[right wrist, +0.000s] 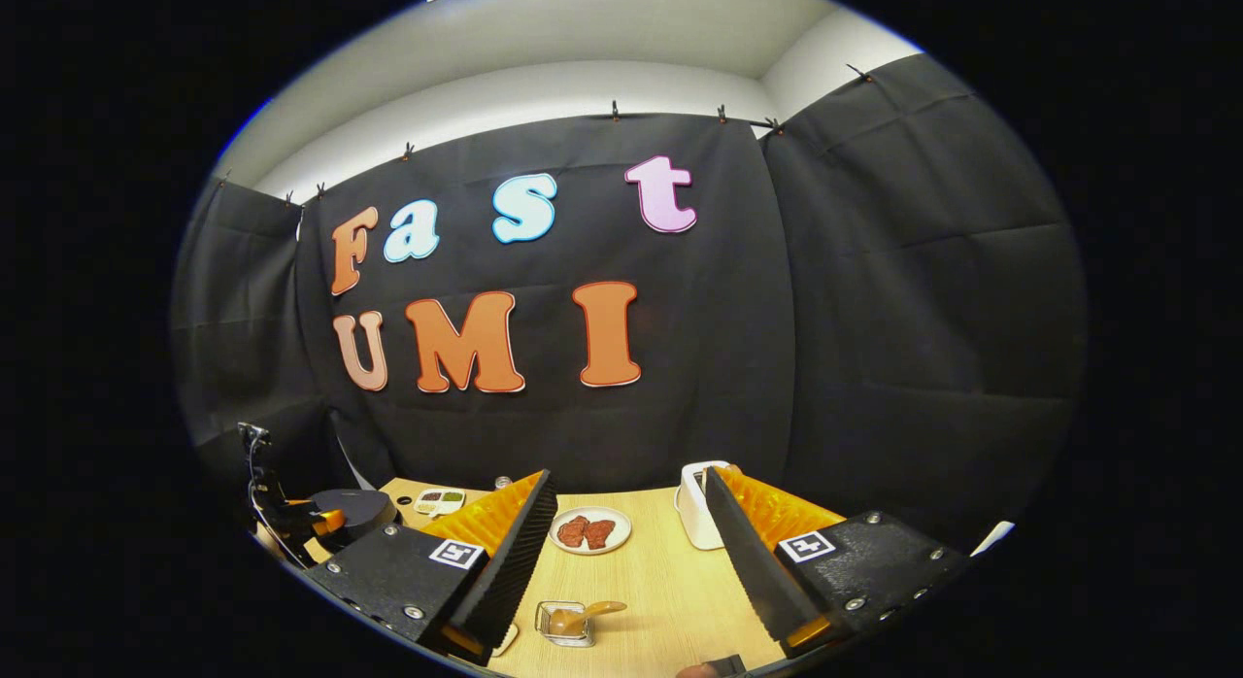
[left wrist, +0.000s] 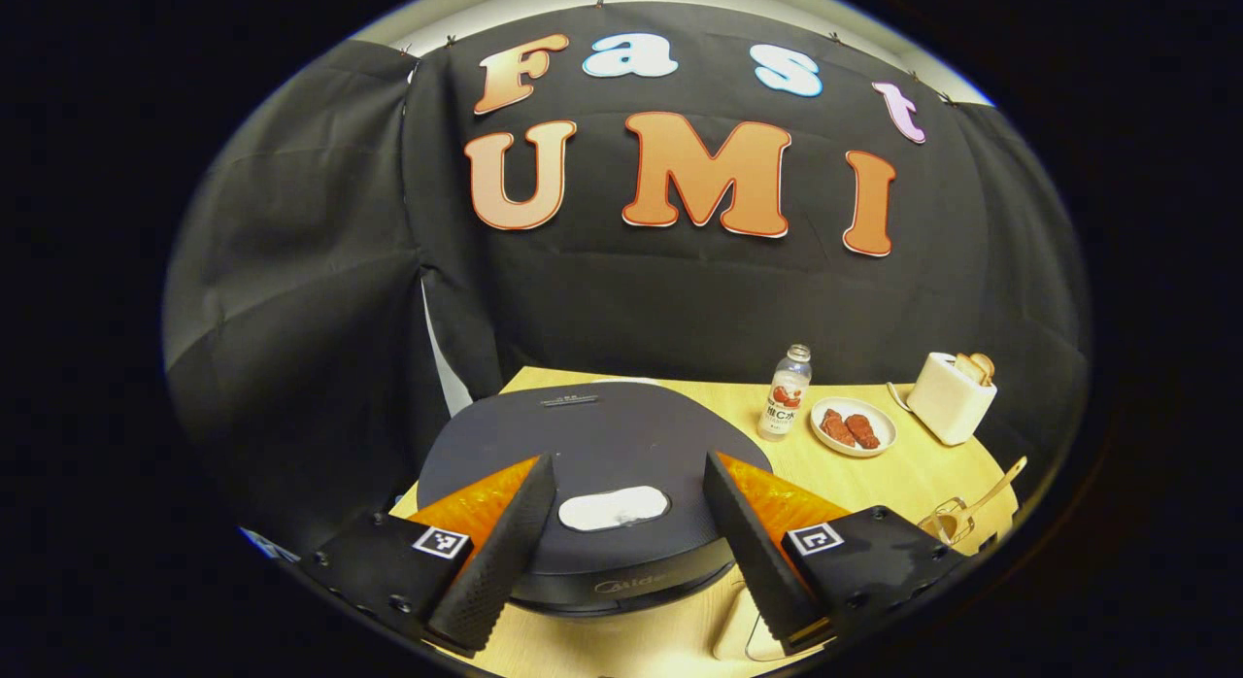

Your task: Close the left gripper, press the button to open the rice cooker; take a wooden spoon from the chopstick holder with the right hand, scoop a spoonful of rice and pour it into the rice cooker, then put the wooden spoon back into the chopstick holder.

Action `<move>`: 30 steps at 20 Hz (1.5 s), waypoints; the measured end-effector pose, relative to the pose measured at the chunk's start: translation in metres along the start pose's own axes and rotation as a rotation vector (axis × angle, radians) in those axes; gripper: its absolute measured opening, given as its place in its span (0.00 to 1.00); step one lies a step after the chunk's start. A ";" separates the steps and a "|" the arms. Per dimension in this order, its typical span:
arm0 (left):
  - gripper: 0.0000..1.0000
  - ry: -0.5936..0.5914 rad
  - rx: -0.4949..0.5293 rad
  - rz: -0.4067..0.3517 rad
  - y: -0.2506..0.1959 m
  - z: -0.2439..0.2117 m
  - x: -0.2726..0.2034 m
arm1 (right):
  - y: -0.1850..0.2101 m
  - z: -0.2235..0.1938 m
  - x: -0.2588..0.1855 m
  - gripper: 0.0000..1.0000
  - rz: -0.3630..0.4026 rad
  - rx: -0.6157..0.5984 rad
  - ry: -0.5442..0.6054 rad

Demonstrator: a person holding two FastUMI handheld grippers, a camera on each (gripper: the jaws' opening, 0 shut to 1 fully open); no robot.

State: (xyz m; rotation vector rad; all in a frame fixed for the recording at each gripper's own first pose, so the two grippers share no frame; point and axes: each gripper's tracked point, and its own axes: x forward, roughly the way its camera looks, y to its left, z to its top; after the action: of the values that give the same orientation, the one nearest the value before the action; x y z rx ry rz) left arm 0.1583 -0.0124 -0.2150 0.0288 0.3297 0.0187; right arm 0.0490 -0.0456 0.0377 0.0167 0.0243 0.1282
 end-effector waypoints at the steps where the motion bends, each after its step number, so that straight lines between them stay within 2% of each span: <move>1: 1.00 -0.011 0.012 0.008 -0.001 -0.003 -0.002 | -0.002 -0.002 0.000 0.95 -0.003 0.000 0.004; 7: 0.98 0.038 0.034 0.033 -0.002 -0.033 0.001 | -0.015 -0.009 -0.011 0.95 -0.012 0.011 0.027; 8: 1.00 -0.002 0.031 0.038 -0.001 -0.025 0.001 | -0.016 -0.009 -0.012 0.95 -0.015 0.010 0.028; 11: 1.00 -0.016 0.020 0.041 -0.001 -0.031 0.001 | -0.019 -0.009 -0.009 0.95 -0.017 0.026 0.034; 13: 1.00 0.039 0.002 0.048 -0.001 -0.046 0.003 | -0.019 -0.008 -0.008 0.95 -0.013 0.037 0.032; 17: 1.00 0.029 0.026 0.040 -0.002 -0.035 0.004 | -0.018 -0.011 -0.008 0.95 -0.011 0.038 0.028; 19: 0.98 0.060 0.034 0.038 -0.001 -0.032 0.004 | -0.017 -0.012 -0.008 0.95 -0.013 0.030 0.029; 21: 0.96 0.105 0.041 0.080 0.009 -0.027 -0.002 | -0.017 -0.010 -0.006 0.95 -0.015 0.018 0.025; 23: 1.00 0.080 0.062 0.116 0.018 -0.002 -0.017 | -0.015 -0.009 -0.004 0.95 -0.016 0.008 0.020; 28: 1.00 -0.084 0.033 0.096 0.023 0.099 -0.065 | -0.008 -0.005 0.002 0.95 -0.002 0.006 0.011; 29: 0.96 -0.107 0.035 0.102 0.026 0.119 -0.077 | -0.006 -0.006 0.002 0.95 0.002 0.007 0.011; 30: 0.96 -0.140 0.040 0.108 0.030 0.142 -0.091 | -0.004 -0.006 0.003 0.95 0.006 0.008 0.008</move>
State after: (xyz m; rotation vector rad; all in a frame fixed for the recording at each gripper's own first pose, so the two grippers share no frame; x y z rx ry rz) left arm 0.1176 0.0119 -0.0505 0.0871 0.1885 0.1172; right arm 0.0526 -0.0494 0.0314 0.0239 0.0332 0.1339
